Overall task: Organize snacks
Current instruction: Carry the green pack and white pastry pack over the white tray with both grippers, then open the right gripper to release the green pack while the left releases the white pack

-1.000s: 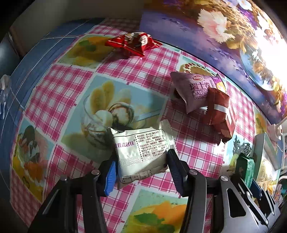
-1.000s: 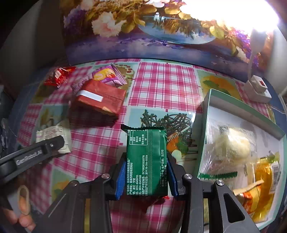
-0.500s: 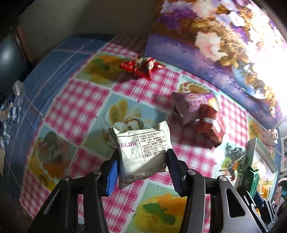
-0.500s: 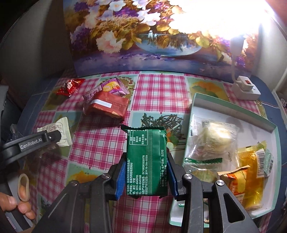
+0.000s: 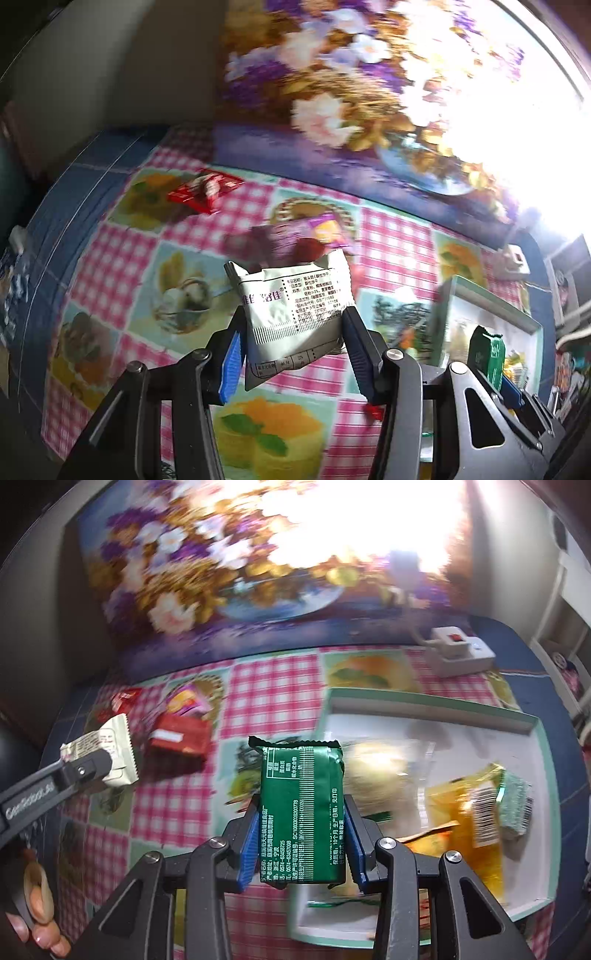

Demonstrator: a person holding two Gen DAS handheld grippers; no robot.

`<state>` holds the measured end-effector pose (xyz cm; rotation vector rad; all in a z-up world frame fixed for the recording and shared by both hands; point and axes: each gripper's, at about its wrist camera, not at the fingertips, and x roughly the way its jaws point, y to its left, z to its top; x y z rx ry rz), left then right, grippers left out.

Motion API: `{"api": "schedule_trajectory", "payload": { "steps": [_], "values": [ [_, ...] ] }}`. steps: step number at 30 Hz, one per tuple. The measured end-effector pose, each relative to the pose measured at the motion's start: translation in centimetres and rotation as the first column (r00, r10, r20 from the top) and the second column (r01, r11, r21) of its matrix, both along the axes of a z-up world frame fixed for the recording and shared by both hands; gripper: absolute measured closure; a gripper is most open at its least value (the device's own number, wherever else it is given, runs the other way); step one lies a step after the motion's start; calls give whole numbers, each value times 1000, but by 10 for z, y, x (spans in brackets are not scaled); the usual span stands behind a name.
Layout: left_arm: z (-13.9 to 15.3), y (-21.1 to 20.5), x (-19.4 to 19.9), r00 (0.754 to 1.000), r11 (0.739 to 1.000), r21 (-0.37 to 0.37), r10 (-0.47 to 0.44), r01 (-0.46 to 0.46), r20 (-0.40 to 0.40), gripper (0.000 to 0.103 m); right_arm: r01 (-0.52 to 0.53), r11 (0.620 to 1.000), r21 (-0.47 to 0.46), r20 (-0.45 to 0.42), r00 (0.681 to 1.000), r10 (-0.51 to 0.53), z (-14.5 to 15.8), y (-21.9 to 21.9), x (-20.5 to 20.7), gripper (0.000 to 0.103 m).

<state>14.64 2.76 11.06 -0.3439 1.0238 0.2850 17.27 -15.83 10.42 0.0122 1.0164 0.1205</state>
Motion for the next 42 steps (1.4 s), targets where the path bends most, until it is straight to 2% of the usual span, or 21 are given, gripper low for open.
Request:
{"api": "schedule_trajectory", "payload": {
  "steps": [4,11,17,22,28,35,40,42],
  "values": [
    [10,-25,7,998,998,-15,-59,60,32,51,71,997,5,11,997,-71,6,-28,3,60],
    [18,-76,22,982,984,2,-178,178,56,51,199,979,36,9,980,-200,11,-84,8,60],
    [22,-132,37,954,955,50,-294,291,64,51,298,953,51,11,954,-299,13,-132,12,60],
    [10,-170,54,933,935,44,-354,352,67,51,354,934,50,23,935,-355,12,-164,20,60],
    [-12,-202,71,912,914,31,-407,406,51,51,387,920,60,-5,922,-387,-7,-186,35,60],
    [-35,-227,82,888,888,15,-459,459,16,51,385,920,68,-38,923,-383,-23,-191,43,60],
    [-32,-226,80,888,888,24,-460,460,14,49,385,920,73,-37,923,-383,-22,-192,43,59],
    [-27,-223,79,891,891,27,-454,453,20,44,382,922,67,-33,924,-380,-20,-191,43,58]
  ]
}}
